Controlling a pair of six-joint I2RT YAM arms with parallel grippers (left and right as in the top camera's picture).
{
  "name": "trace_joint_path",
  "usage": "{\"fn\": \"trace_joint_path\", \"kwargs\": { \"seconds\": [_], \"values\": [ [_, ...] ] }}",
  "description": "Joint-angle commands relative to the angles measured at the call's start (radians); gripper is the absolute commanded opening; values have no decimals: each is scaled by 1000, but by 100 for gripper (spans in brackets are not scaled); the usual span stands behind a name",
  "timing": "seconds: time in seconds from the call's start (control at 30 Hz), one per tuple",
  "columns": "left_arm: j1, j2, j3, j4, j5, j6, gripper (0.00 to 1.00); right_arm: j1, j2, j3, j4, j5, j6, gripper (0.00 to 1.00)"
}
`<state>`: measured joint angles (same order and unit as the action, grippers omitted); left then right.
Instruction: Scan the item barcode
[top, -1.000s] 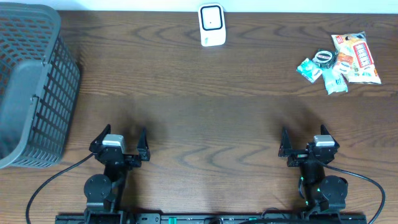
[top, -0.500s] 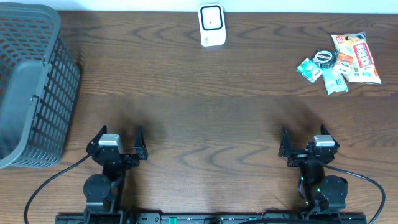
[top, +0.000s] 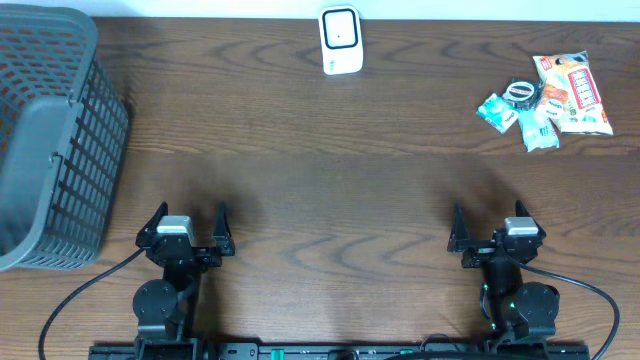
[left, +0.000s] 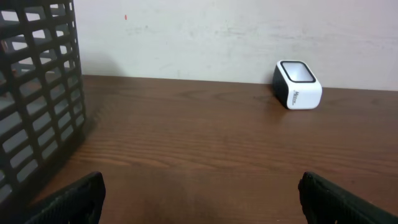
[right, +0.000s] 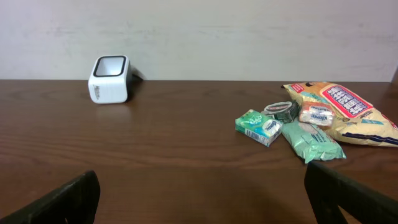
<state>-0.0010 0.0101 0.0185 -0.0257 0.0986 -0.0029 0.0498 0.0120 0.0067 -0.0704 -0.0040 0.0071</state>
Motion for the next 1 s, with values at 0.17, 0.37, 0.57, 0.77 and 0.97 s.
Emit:
{"fn": "trace_joint_path", "kwargs": {
  "seconds": [0.17,0.37,0.57,0.77,0.97],
  "values": [
    [-6,-9,-14,-41,21,21,98,-3,-6,-1,-5,2,-4,99],
    [-6,-9,-14,-41,24,34,98,-3,-6,-1,-5,1,-4,99],
    [-6,-9,-14,-37,24,-40,98,-3,-6,-1,-5,2,-4,99],
    [-6,-9,-14,-37,24,-40,98,-3,-6,-1,-5,2,-4,99],
    [-6,-9,-14,-37,24,-40,98,-3,-6,-1,-5,2,-4,99]
  ]
}}
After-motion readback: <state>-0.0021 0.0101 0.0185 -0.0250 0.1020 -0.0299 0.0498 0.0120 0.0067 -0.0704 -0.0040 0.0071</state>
